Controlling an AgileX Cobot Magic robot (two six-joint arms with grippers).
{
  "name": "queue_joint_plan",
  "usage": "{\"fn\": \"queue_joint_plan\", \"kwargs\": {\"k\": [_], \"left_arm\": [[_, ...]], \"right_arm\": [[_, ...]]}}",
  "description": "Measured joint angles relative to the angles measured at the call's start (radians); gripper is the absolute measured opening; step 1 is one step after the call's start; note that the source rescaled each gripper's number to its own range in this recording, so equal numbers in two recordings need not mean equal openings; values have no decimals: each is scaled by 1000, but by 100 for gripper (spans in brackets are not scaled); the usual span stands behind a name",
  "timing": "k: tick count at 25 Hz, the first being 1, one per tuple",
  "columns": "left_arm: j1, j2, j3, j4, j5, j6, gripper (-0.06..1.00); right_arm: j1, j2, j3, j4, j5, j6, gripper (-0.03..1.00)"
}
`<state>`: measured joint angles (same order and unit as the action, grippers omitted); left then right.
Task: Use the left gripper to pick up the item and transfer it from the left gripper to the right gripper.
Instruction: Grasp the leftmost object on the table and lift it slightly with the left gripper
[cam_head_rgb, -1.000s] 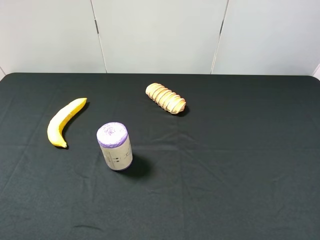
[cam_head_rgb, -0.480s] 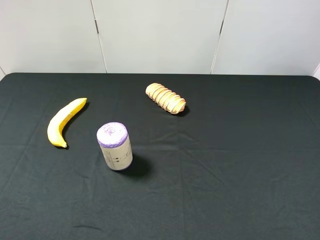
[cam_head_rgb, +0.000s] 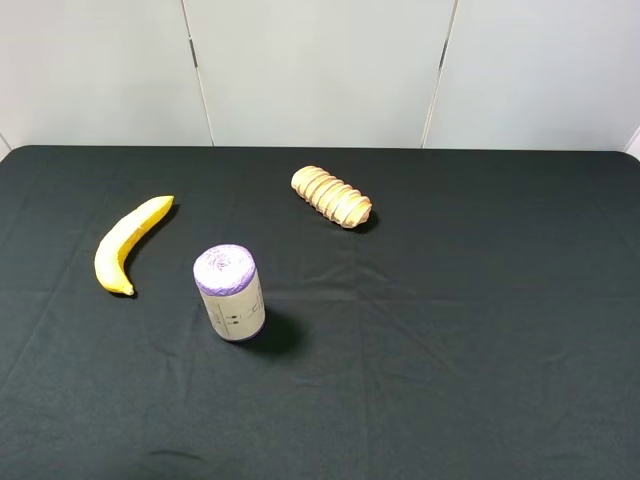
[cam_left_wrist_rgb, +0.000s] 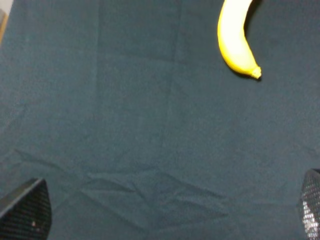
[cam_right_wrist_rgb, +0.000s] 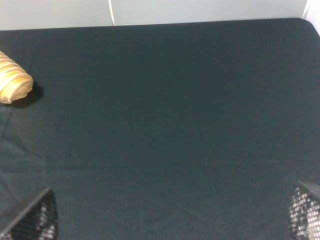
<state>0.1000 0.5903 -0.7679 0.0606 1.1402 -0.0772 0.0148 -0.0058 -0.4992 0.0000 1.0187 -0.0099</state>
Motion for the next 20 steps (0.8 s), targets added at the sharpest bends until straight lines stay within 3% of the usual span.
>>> {"fn": "queue_joint_plan", "kwargs": {"k": [10, 20], "left_arm": [[-6, 334, -97, 0, -54, 7, 100], [-201, 758, -115, 0, -255, -59, 99]], "right_arm": [[0, 0, 0, 0, 0, 0, 100], [0, 0, 0, 0, -1, 0, 100]]}}
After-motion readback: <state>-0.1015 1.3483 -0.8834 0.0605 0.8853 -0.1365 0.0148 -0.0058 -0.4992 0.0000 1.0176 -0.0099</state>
